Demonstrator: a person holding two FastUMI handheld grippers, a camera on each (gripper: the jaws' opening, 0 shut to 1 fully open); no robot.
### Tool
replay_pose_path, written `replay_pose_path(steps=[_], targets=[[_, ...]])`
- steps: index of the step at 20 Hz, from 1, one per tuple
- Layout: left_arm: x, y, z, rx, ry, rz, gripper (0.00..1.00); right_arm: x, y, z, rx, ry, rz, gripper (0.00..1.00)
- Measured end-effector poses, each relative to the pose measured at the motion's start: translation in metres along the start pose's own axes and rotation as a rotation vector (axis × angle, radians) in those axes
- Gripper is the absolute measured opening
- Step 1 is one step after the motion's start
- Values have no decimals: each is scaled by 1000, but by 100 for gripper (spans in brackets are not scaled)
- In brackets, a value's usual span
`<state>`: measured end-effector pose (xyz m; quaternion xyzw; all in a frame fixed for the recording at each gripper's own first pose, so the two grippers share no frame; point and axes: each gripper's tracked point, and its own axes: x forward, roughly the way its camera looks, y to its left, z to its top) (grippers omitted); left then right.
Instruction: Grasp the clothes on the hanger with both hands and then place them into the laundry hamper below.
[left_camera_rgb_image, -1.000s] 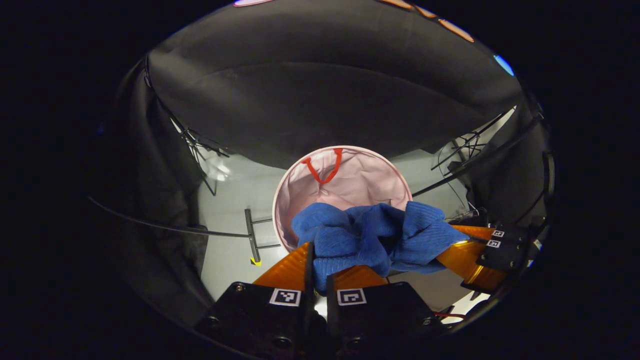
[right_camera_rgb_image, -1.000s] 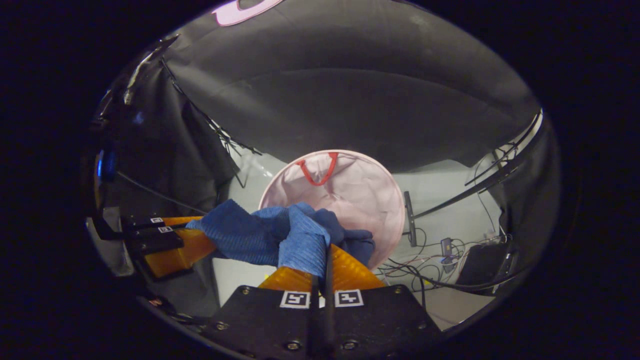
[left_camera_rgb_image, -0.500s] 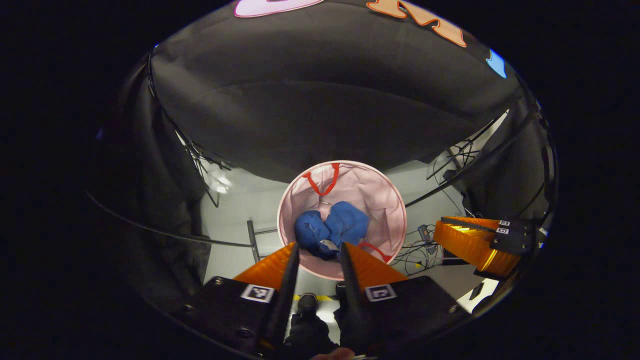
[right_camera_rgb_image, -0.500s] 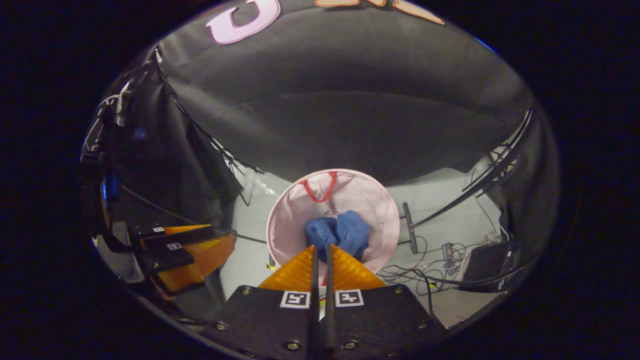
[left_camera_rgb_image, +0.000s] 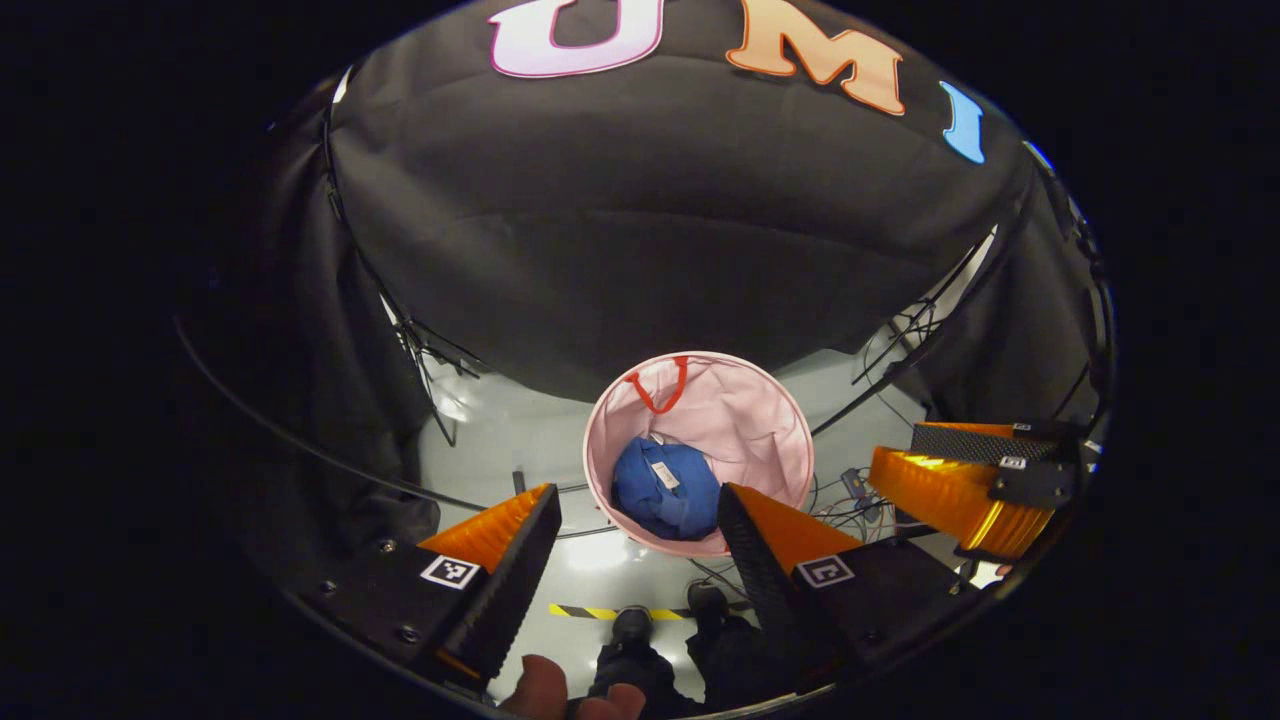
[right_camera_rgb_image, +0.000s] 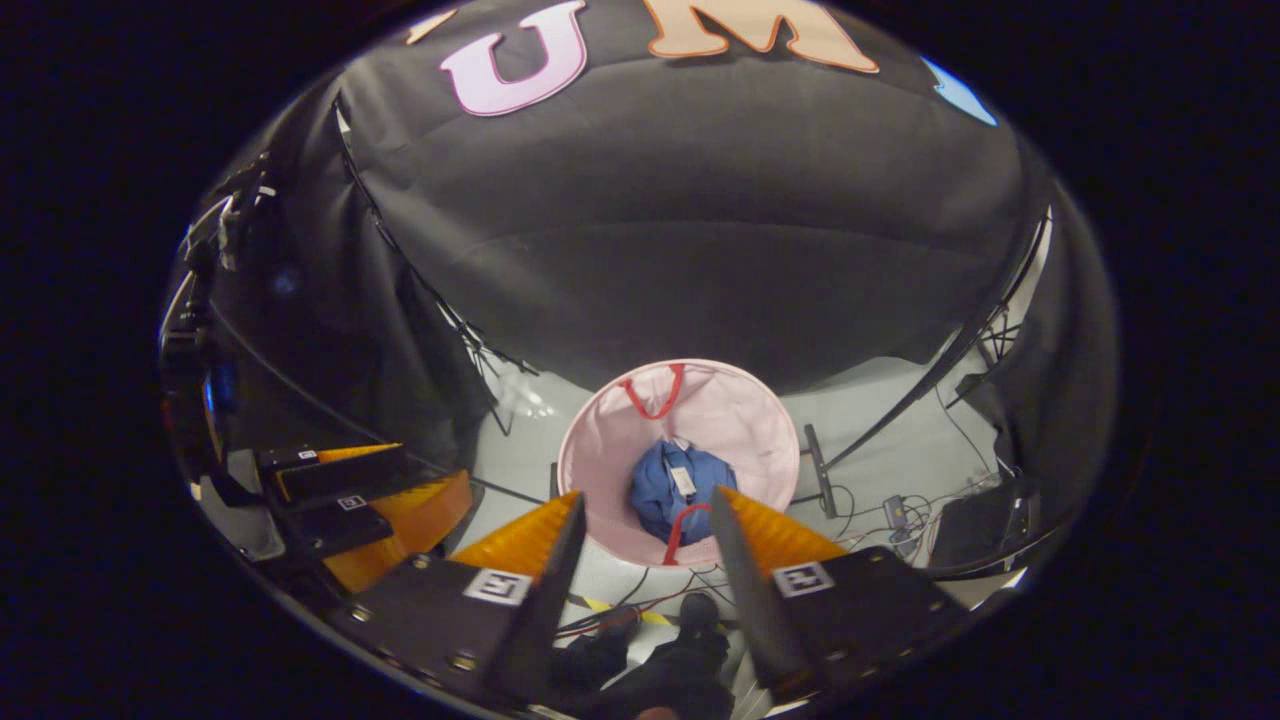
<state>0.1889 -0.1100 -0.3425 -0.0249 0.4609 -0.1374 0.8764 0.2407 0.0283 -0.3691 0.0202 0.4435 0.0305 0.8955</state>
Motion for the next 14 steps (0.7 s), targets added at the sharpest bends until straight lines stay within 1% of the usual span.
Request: replay_pose_path(steps=[2,3,5,8,11,12,13,14], targets=[[-13,12,4,-3,-32,6,99,-12,2,-1,-3,-32,-19,100],[-20,17,4,4,-49,14,99,-18,3,-1,-1,-43,-30,100],[-36,19,7,14,-72,14,99,-31,18,0,4,-72,-33,100],[-56,17,9,20,-95,-13,99,-56,23,16,-19,-151,-65,100],[-76,19,23,64,-159,-16,99,-84,30,29,-31,-217,-98,100],[-80,17,26,74,-175,-28,99,-93,32,33,-29,-241,-108,98],[-85,11,22,79,-178,-40,99,-102,34,36,-27,-264,-116,100],[-90,10,20,82,-179,-52,99,-112,37,39,-23,-287,-123,100]])
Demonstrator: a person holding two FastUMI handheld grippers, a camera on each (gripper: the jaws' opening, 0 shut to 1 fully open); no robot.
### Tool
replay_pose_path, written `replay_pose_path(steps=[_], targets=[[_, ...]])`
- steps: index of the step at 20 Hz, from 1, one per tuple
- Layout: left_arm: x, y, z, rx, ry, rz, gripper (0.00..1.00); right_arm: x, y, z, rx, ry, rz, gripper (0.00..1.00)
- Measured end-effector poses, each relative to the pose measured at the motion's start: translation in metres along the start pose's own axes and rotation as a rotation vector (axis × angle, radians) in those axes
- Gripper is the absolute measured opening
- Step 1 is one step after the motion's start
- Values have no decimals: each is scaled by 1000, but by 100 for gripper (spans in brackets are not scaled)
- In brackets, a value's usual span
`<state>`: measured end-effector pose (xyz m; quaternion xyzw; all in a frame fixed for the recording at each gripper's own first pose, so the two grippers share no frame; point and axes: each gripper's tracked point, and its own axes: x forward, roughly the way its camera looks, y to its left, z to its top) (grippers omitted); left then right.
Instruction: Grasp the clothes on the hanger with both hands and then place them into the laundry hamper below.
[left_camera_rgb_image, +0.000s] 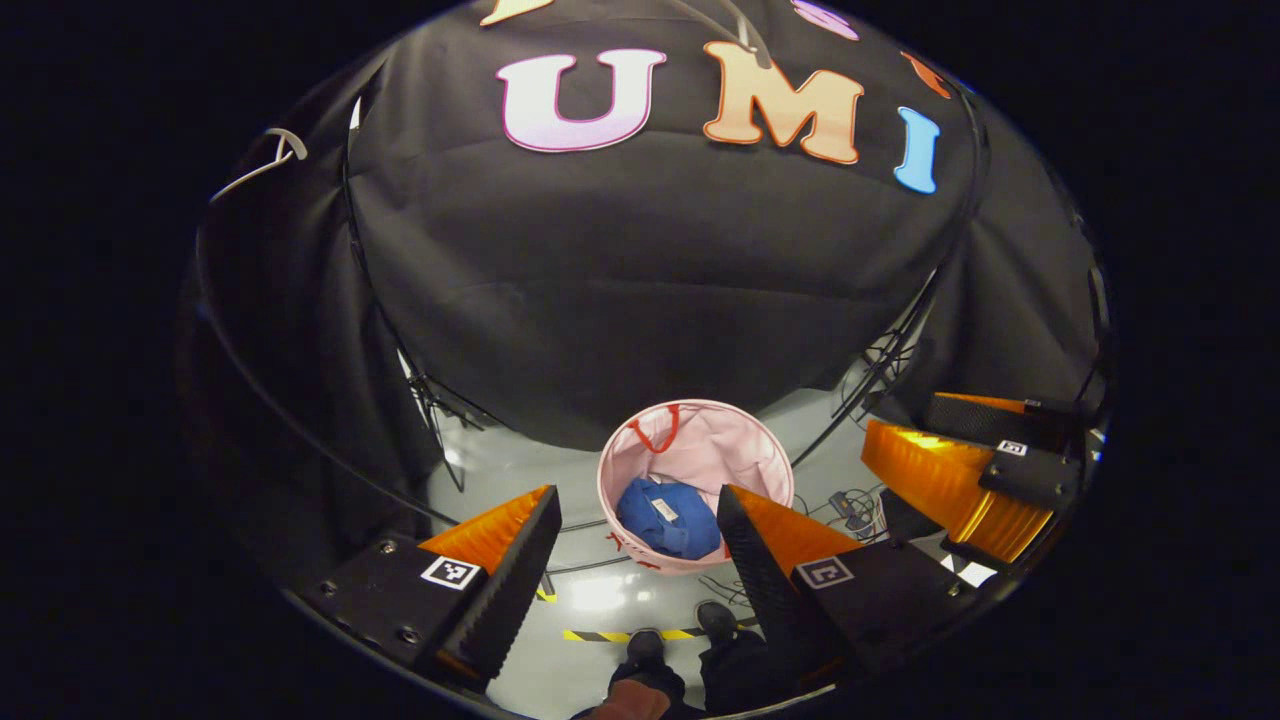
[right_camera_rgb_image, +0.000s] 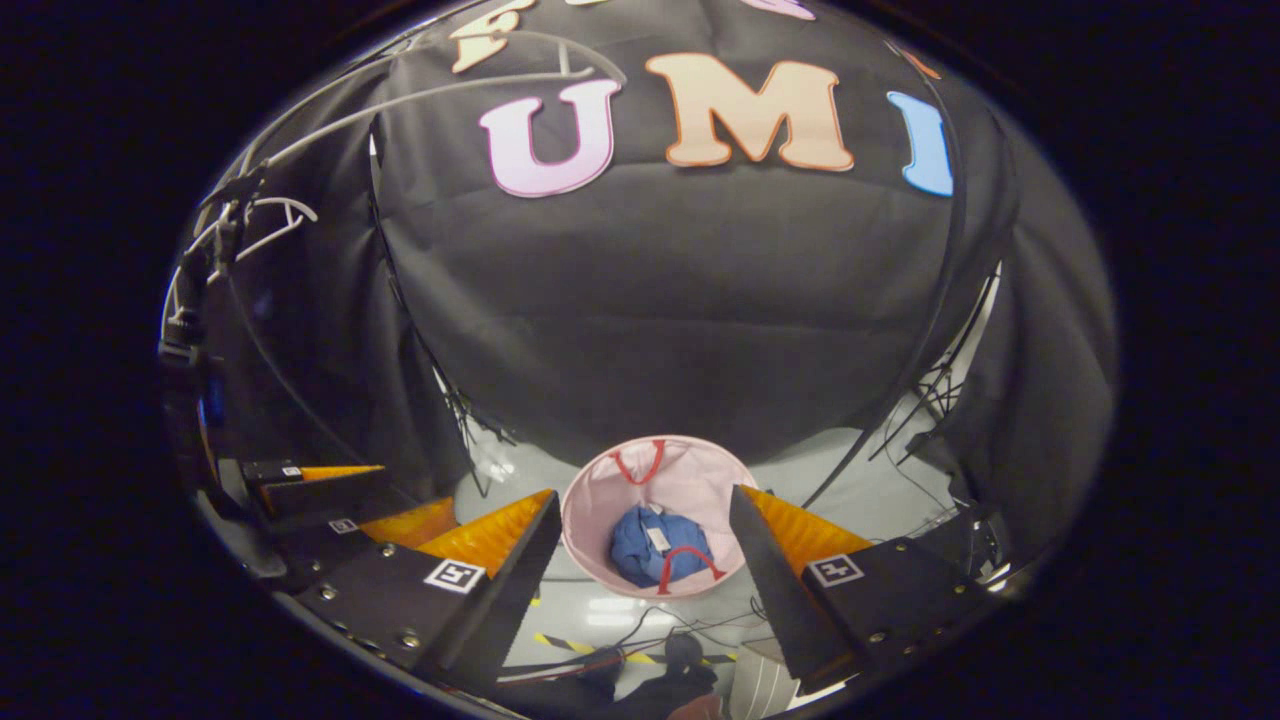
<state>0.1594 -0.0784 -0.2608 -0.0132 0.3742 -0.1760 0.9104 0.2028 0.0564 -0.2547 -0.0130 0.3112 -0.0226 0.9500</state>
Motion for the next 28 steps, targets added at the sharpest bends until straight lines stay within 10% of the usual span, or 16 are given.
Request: replay_pose_path(steps=[28], targets=[[-240,-21,133,-5,-562,263,96,-210,-7,126,-51,-421,126,100]])
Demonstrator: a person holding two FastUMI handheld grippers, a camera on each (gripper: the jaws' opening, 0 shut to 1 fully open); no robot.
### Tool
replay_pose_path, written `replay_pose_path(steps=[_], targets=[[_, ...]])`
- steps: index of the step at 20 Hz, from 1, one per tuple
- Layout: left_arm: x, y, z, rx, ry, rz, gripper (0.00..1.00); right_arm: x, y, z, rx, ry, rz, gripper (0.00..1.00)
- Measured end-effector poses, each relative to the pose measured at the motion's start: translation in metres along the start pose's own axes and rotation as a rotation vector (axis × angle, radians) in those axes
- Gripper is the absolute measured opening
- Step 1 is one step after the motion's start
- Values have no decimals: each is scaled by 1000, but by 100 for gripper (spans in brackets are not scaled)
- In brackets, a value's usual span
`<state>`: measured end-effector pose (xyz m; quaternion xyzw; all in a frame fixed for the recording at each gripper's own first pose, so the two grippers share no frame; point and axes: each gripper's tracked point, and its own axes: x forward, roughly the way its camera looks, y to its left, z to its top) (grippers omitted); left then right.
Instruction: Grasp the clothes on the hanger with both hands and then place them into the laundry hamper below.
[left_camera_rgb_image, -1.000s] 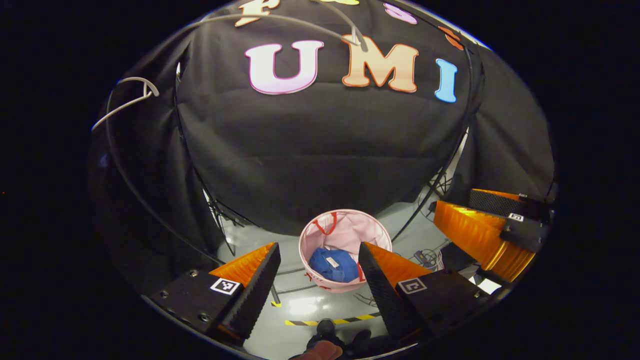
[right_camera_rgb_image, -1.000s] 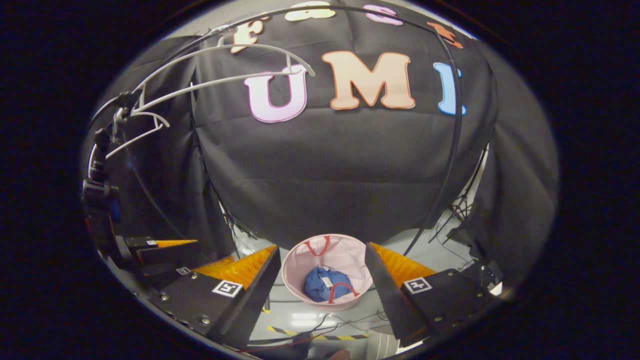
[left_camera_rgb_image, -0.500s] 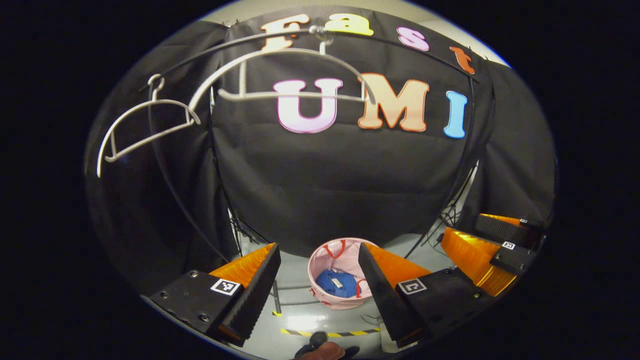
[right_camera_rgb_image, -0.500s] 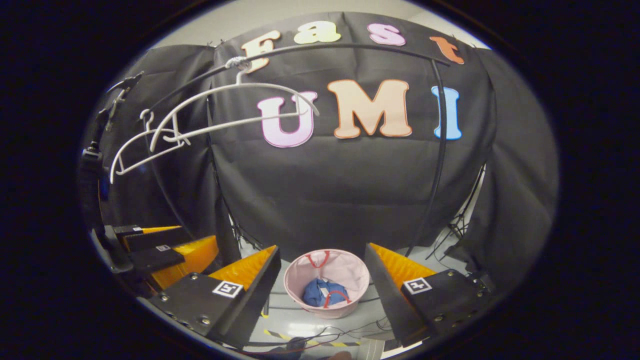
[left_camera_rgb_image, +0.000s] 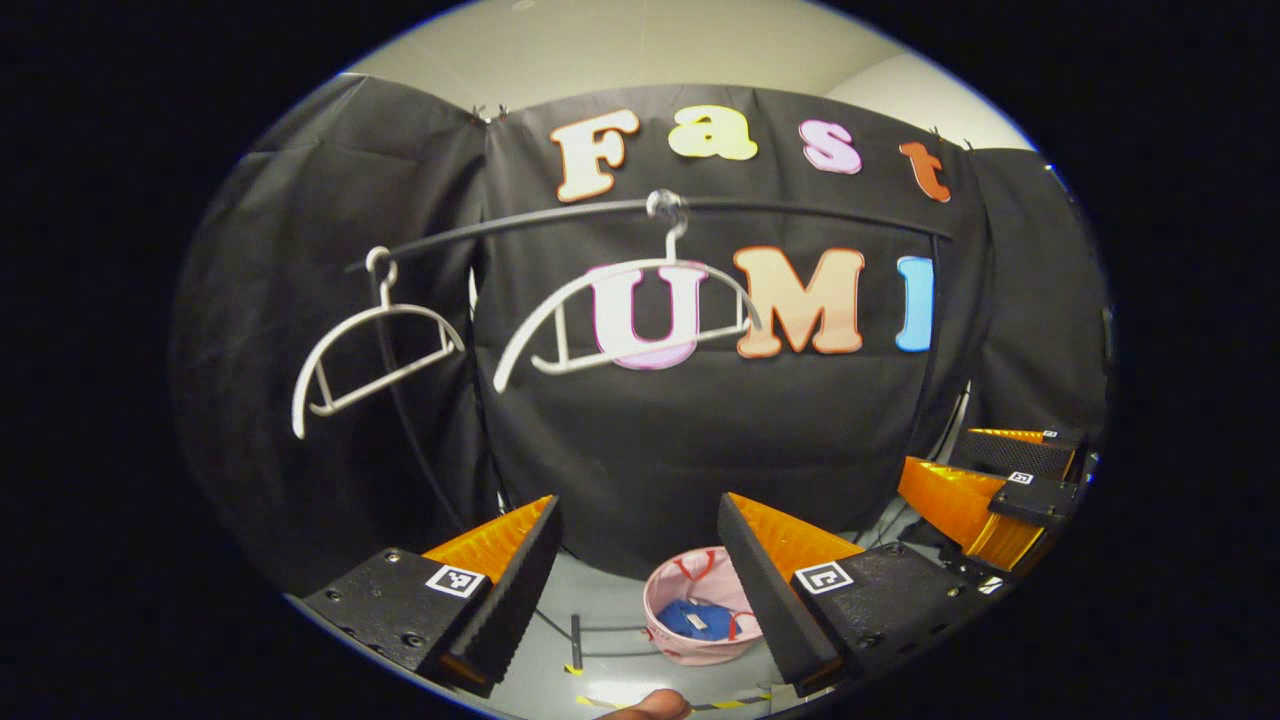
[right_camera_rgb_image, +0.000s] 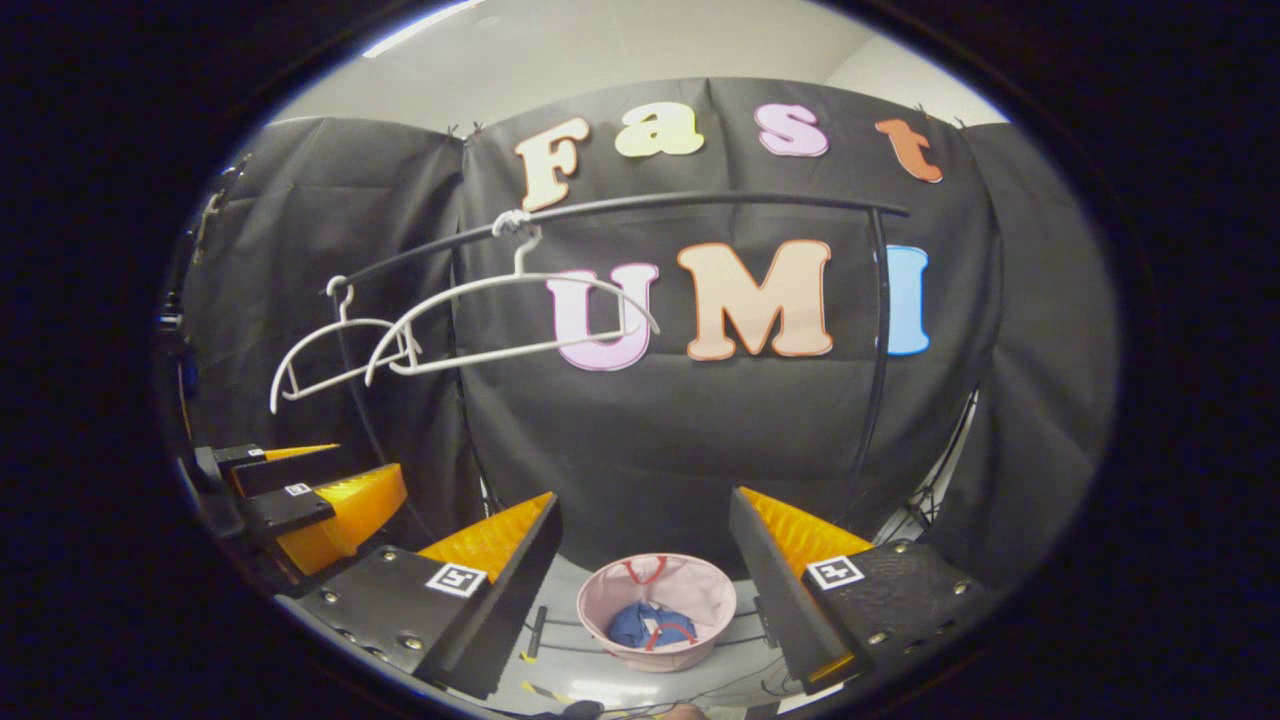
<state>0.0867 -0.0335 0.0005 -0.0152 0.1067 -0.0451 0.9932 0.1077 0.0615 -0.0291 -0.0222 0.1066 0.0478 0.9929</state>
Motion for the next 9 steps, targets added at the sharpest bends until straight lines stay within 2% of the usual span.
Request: replay_pose_path(steps=[2,3,5,6,7,8,9], targets=[[-13,9,12,15,-28,15,96,-8,6,11,45,-17,33,96],[-16,13,20,24,-54,30,96,-13,0,16,62,-33,31,100],[-26,17,39,36,-125,48,96,-24,-17,28,71,-84,-11,96],[-29,17,49,41,-167,55,96,-29,-26,30,65,-109,-37,100],[-31,14,52,48,-203,66,95,-37,-33,31,52,-135,-66,96],[-34,12,55,53,-227,63,96,-43,-38,32,33,-157,-79,96],[-36,7,58,54,-251,49,96,-49,-38,32,-2,-177,-74,100]])
